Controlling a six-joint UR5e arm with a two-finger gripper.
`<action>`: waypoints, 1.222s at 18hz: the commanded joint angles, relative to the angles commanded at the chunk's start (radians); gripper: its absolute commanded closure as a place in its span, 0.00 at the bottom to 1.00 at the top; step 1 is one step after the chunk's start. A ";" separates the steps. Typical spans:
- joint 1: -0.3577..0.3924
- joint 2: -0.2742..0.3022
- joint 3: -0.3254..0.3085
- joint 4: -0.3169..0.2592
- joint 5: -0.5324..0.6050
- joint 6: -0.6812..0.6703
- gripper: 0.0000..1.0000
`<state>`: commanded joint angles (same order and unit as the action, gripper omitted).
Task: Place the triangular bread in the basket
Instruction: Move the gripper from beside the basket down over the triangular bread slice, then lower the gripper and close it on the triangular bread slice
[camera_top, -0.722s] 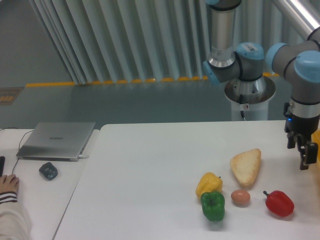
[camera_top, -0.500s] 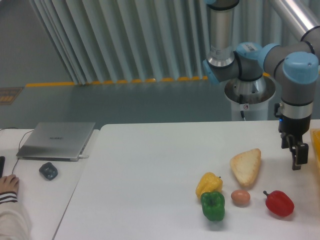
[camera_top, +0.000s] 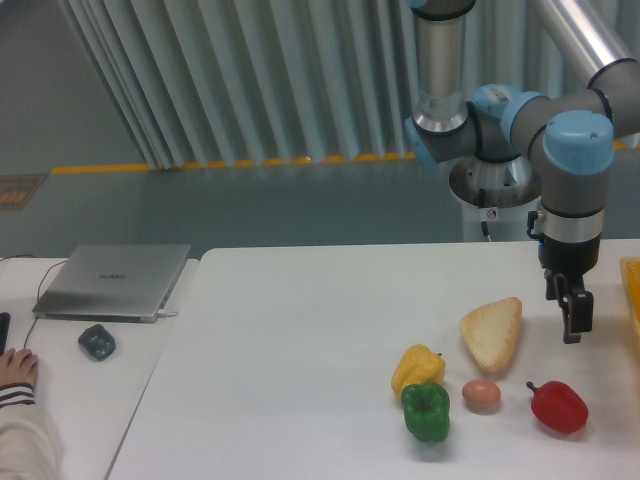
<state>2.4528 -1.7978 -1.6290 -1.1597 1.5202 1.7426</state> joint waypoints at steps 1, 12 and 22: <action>-0.002 0.002 -0.015 -0.002 -0.002 -0.026 0.00; -0.061 0.043 -0.144 -0.005 0.003 -0.351 0.00; -0.143 0.012 -0.201 -0.017 0.118 -0.558 0.00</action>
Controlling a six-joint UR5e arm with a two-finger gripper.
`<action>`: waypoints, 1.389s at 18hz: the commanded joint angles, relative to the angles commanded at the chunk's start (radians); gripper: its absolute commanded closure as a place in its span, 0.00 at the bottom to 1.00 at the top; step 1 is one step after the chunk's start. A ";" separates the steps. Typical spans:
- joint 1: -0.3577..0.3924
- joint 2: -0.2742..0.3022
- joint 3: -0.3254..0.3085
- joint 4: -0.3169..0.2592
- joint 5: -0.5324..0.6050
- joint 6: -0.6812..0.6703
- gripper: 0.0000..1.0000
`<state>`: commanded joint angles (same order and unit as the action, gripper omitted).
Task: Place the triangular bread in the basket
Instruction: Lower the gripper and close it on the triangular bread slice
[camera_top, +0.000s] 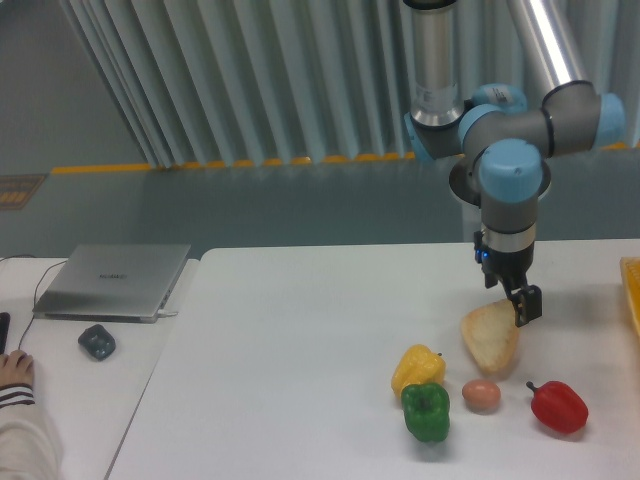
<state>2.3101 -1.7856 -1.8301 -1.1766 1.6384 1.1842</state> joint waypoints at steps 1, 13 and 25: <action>0.005 0.000 0.000 -0.002 0.004 0.005 0.00; -0.006 -0.052 0.008 -0.002 0.055 0.002 0.00; -0.028 -0.064 0.086 -0.109 0.127 0.061 0.88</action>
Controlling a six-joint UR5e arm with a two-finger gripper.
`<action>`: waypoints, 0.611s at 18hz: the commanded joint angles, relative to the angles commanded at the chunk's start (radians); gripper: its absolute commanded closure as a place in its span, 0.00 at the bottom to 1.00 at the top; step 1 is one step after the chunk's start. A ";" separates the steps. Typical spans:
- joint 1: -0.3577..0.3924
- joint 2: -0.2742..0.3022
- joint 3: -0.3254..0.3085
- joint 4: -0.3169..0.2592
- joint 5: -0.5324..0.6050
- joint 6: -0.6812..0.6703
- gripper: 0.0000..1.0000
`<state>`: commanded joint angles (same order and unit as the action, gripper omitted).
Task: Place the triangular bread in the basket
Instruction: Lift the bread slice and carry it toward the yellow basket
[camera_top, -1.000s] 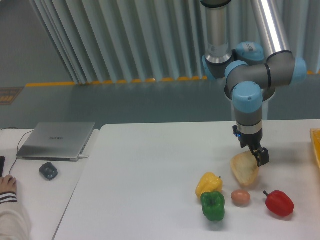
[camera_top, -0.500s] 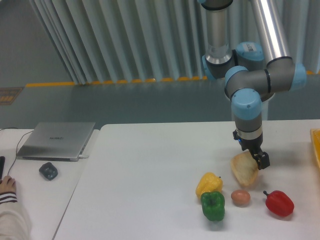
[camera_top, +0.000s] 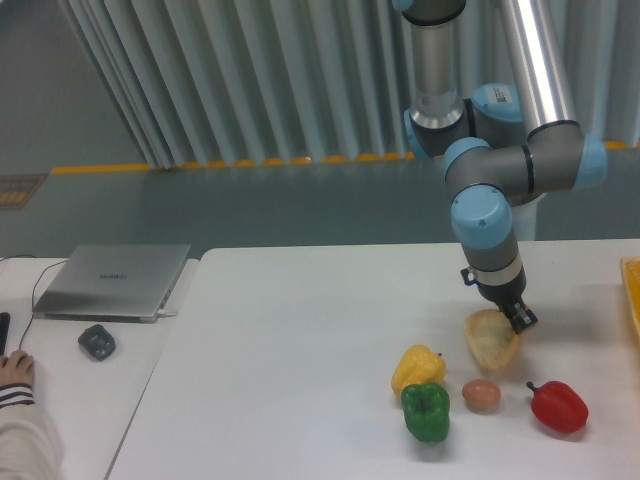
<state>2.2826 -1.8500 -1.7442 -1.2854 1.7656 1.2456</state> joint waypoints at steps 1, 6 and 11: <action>0.002 0.002 0.002 -0.002 -0.003 0.003 0.91; 0.021 0.031 0.063 -0.069 -0.012 0.049 0.92; 0.090 0.049 0.161 -0.143 -0.061 0.211 0.92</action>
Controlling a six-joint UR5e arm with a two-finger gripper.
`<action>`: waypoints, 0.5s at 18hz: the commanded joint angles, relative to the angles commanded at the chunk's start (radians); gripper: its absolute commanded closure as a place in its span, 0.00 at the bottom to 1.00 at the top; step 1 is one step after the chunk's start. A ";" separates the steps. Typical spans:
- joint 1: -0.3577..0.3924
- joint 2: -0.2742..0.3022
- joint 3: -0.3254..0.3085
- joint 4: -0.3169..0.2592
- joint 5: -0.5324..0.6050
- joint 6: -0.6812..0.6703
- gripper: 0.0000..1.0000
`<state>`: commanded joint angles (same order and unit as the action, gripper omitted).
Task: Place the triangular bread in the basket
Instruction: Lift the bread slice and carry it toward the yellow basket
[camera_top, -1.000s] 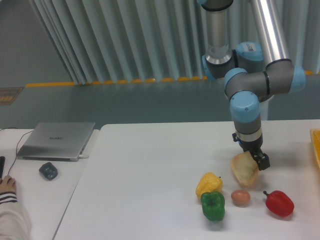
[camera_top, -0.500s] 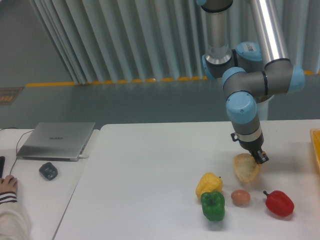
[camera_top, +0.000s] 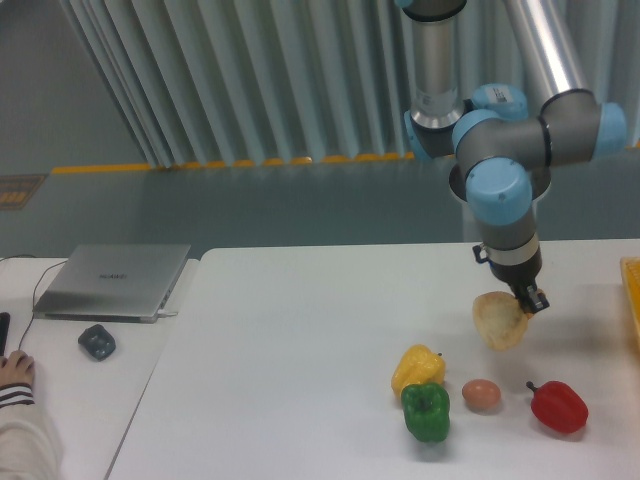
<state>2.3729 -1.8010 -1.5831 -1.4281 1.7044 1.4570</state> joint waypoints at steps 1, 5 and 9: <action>0.018 0.006 0.006 0.003 -0.014 0.038 0.92; 0.130 0.005 0.052 0.008 -0.023 0.281 0.92; 0.215 -0.003 0.060 0.032 -0.020 0.451 0.92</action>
<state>2.5875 -1.8039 -1.5232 -1.3961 1.6843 1.9077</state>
